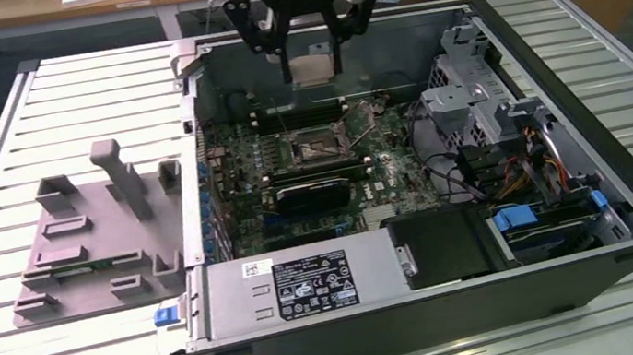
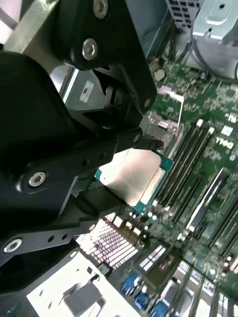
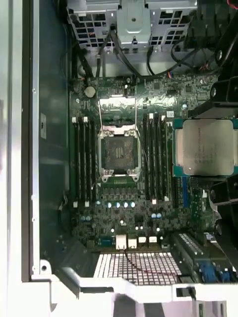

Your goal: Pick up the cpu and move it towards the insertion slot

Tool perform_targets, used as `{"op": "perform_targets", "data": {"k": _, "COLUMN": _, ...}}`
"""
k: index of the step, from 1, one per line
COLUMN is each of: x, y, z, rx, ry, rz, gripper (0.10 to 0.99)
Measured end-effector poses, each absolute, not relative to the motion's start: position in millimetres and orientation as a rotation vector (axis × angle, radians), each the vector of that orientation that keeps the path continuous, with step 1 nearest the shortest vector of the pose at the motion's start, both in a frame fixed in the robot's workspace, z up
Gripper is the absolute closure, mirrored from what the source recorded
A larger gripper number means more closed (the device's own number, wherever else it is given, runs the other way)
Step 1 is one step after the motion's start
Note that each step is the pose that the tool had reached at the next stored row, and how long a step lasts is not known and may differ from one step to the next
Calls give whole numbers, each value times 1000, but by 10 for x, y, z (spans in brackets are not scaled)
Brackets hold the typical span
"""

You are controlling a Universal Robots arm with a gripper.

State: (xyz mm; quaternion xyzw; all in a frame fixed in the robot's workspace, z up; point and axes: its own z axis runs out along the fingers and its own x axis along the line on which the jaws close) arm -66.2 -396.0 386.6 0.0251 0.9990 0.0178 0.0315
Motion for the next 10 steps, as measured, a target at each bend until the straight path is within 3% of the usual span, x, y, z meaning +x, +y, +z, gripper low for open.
{"op": "perform_targets", "data": {"k": 10, "x": -463, "y": -3850, "z": 3780, "rx": 77, "ry": 3078, "rz": 55, "gripper": 545}}
